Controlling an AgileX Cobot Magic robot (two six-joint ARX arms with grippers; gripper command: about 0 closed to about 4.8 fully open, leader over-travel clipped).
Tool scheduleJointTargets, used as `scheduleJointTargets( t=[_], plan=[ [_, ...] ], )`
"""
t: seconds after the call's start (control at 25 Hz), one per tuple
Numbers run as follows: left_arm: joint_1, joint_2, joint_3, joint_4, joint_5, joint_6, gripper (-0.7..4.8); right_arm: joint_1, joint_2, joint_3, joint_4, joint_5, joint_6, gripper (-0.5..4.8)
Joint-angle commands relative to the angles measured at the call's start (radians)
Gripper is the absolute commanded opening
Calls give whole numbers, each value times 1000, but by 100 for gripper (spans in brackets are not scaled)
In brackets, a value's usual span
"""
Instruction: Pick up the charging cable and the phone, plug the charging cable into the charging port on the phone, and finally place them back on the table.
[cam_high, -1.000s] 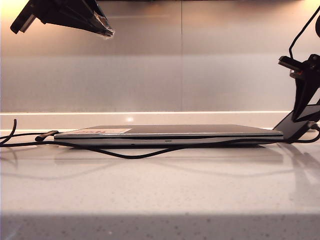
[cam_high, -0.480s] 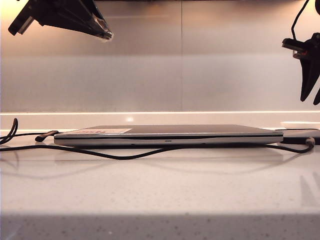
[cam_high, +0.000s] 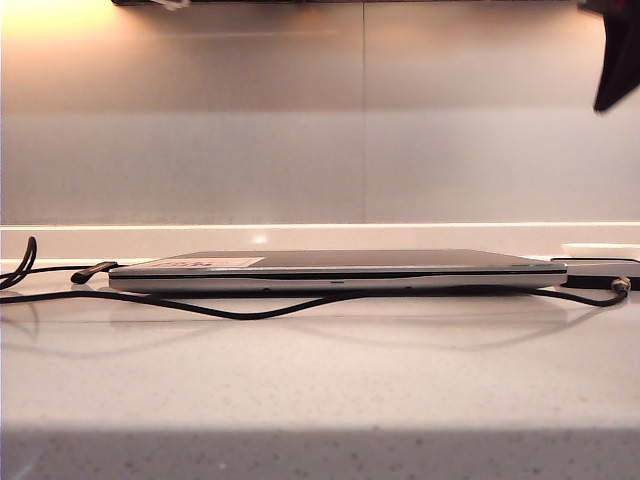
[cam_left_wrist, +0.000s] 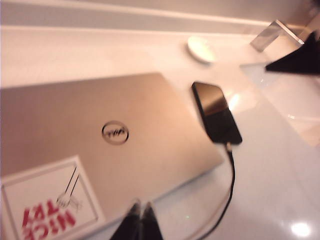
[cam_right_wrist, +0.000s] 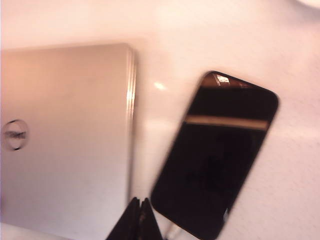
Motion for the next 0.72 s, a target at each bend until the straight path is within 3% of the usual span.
scheduleJointTargets(
  t=[0.04, 0.2, 0.28, 0.44, 0.52, 0.72],
  plan=[
    [0, -54, -4, -69, 0, 11, -6, 36, -139, -135, 191, 20, 0, -8],
    [0, -140, -29, -123, 0, 56, -6, 76, -344, -317, 398, 55, 0, -8],
    [0, -203, -53, -142, 0, 108, -6, 77, -447, -379, 381, 64, 0, -8],
    [1, -275, -110, -132, 0, 130, -6, 77, -531, -438, 398, 62, -1, -8],
    [1, -311, -168, -90, 0, 170, -6, 77, -595, -528, 475, 47, -1, -8],
    [1, -351, -285, 57, 0, 179, -6, 77, -668, -658, 587, 42, 0, -8]
  ],
)
